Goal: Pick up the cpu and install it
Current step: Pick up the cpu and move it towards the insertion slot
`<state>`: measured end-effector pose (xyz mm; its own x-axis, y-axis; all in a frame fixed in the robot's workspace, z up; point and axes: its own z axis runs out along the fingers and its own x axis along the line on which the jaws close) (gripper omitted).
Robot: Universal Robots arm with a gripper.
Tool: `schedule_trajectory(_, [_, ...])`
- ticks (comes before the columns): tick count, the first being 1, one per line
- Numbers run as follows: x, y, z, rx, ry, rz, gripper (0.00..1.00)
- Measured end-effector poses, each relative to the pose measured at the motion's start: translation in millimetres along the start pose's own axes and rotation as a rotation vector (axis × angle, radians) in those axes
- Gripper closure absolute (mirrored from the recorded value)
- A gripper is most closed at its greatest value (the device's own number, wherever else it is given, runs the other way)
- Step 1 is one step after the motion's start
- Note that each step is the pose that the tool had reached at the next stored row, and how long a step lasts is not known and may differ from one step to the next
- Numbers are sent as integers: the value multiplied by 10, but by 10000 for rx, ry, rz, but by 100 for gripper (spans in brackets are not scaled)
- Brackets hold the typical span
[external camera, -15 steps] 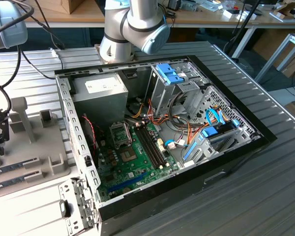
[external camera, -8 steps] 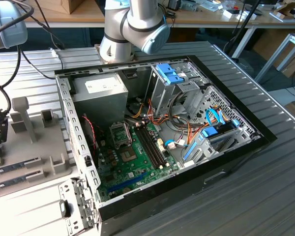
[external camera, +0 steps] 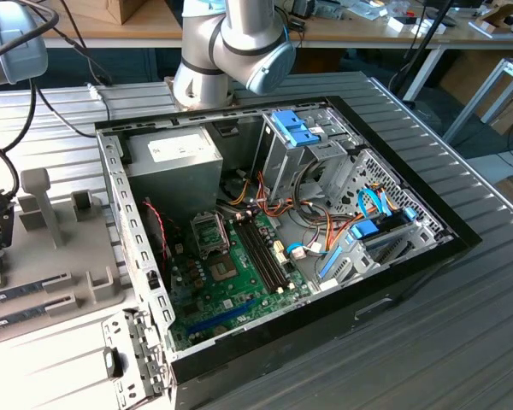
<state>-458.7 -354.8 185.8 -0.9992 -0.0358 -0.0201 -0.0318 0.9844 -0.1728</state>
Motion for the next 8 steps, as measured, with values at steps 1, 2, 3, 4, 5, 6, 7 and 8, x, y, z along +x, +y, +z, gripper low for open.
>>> schedule_trajectory(1, [0, 0, -2, -1, -1, 0, 53])
schedule_trajectory(2, [0, -1, -7, -2, -2, 1, 53])
schedule_trajectory(3, [0, -1, -10, -2, -1, 0, 53])
schedule_trajectory(4, [0, -2, -12, -2, -1, 0, 53])
schedule_trajectory(5, [0, -2, -14, -2, -1, 0, 53])
schedule_trajectory(6, [0, -3, -19, -2, 1, 0, 53])
schedule_trajectory(7, [0, -4, -22, -2, 2, 0, 53])
schedule_trajectory(8, [0, -4, -26, -1, 3, 0, 53])
